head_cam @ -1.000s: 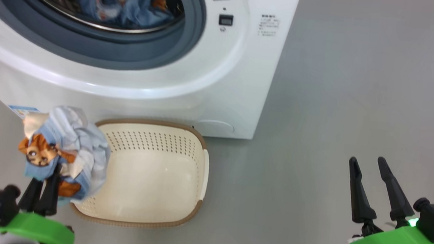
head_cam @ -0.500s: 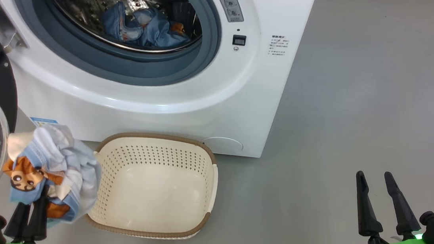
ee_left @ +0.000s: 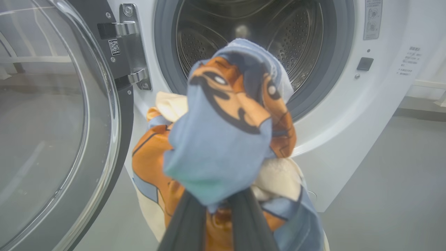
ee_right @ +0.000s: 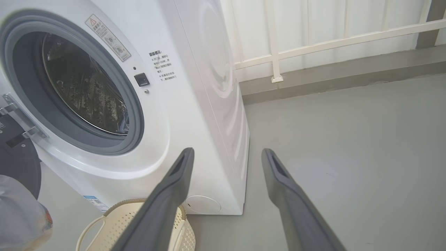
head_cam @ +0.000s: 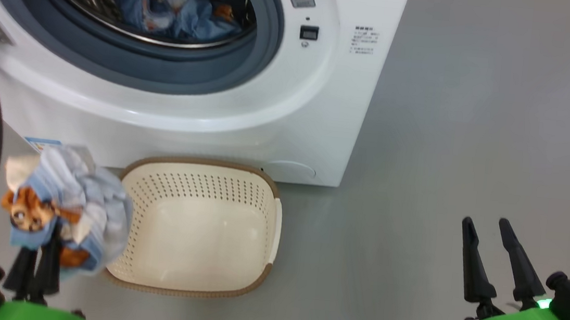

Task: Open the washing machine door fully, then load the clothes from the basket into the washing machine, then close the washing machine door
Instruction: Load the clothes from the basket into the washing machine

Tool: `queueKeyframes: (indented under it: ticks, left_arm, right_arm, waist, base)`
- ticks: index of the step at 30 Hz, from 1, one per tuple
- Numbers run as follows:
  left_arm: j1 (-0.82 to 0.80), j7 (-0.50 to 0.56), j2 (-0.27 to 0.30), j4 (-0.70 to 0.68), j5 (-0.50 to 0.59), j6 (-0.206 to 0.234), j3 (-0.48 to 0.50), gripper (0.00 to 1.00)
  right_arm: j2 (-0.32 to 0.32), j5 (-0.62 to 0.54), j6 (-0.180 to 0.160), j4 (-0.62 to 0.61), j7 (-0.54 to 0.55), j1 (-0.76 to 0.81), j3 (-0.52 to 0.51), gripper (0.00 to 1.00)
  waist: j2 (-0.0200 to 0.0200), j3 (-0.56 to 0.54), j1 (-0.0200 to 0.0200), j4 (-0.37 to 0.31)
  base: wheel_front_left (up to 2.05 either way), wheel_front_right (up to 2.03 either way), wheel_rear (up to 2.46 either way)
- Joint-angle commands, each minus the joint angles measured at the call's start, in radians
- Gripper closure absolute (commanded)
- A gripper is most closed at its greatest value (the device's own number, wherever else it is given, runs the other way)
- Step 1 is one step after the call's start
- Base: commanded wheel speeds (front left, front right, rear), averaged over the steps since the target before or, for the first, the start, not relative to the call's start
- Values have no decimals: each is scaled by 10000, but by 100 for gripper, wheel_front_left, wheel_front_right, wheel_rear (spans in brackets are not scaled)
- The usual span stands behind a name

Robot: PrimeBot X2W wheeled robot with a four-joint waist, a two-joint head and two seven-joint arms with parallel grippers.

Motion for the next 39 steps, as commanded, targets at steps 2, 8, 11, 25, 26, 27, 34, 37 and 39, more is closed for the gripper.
queueKeyframes:
  ticks: [2, 8, 11, 25, 26, 27, 34, 37, 39]
  left_arm:
    - [-677, -107, 374, -210, -28, 6, 255, 100]
    - [-2018, -107, 968, -71, -167, 6, 11, 100]
    - [-2864, -107, 1373, 82, -260, 6, -68, 100]
    - [-7774, -107, 3107, 2872, -928, 6, -1019, 100]
    - [-8087, -107, 3200, 3177, -1014, 6, -1121, 100]
    - [-8407, -107, 3258, 3517, -1154, 6, -1194, 100]
    - [-10499, -107, 3831, 5566, -1090, 6, -2320, 100]
    - [-11234, -107, 4083, 6131, -1021, 6, -2561, 100]
    - [-11453, -107, 4159, 6215, -968, 6, -2595, 100]
  right_arm:
    - [-7, -84, 56, -283, -82, -416, 232, 0]
    - [268, -169, 56, -329, -82, -1009, 345, 0]
    - [400, -207, 56, -349, -82, -1295, 382, 0]
    - [803, -307, 56, -445, -82, -2506, 751, 0]
    - [815, -305, 56, -456, -82, -2546, 770, 0]
    - [825, -301, 56, -469, -82, -2576, 788, 0]
    - [861, -189, 56, -564, -82, -2706, 886, 0]
    - [864, -12, 56, -585, -82, -2756, 1031, 0]
    - [864, 40, 56, -592, -82, -2773, 1067, 0]
  waist:
    - [0, 524, 0, -252]
    - [0, 1531, 0, -669]
    - [0, 2014, 0, -889]
    - [0, 3839, 0, -1890]
    - [0, 3926, 0, -1962]
    - [0, 4008, 0, -2030]
    - [0, 4578, 0, -2525]
    - [0, 4743, 0, -2735]
    - [0, 4794, 0, -2792]
  base:
    - [0, 0, 0]
    - [0, 0, 0]
    - [0, 0, 0]
    - [0, 0, 0]
    - [0, 0, 0]
    - [0, 0, 0]
    - [0, 0, 0]
    - [0, 0, 0]
    - [0, 0, 0]
